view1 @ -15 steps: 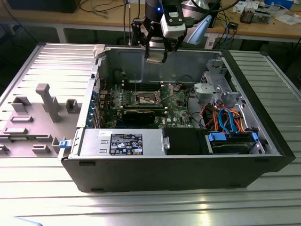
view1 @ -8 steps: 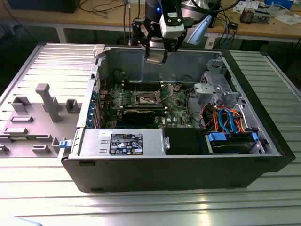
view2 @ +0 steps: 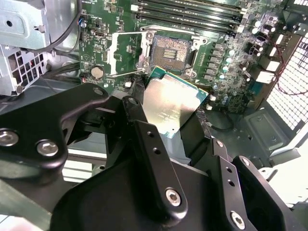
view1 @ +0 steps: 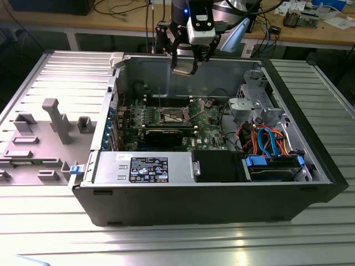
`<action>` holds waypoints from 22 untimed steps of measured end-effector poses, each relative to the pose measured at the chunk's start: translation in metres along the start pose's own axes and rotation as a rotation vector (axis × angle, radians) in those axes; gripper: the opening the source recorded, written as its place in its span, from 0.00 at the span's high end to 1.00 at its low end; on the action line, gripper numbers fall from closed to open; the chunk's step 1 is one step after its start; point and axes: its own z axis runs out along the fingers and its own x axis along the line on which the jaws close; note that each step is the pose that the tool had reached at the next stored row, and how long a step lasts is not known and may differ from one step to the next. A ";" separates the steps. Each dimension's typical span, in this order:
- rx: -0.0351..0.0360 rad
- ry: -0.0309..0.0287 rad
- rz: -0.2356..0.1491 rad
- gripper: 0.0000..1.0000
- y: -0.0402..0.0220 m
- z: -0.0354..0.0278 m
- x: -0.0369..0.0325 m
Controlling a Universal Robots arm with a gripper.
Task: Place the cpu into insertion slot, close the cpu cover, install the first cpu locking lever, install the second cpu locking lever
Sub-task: 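Place the cpu into insertion slot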
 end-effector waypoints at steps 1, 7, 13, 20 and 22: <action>0.0000 -0.0002 0.002 0.45 -0.0001 0.0001 0.0001; -0.0002 -0.0013 0.016 0.45 -0.0003 0.0005 0.0003; -0.0006 -0.0041 0.061 0.45 -0.0004 0.0017 0.0002; -0.0006 -0.0041 0.064 0.45 -0.0004 0.0017 0.0003; -0.0006 -0.0041 0.064 0.45 -0.0004 0.0017 0.0002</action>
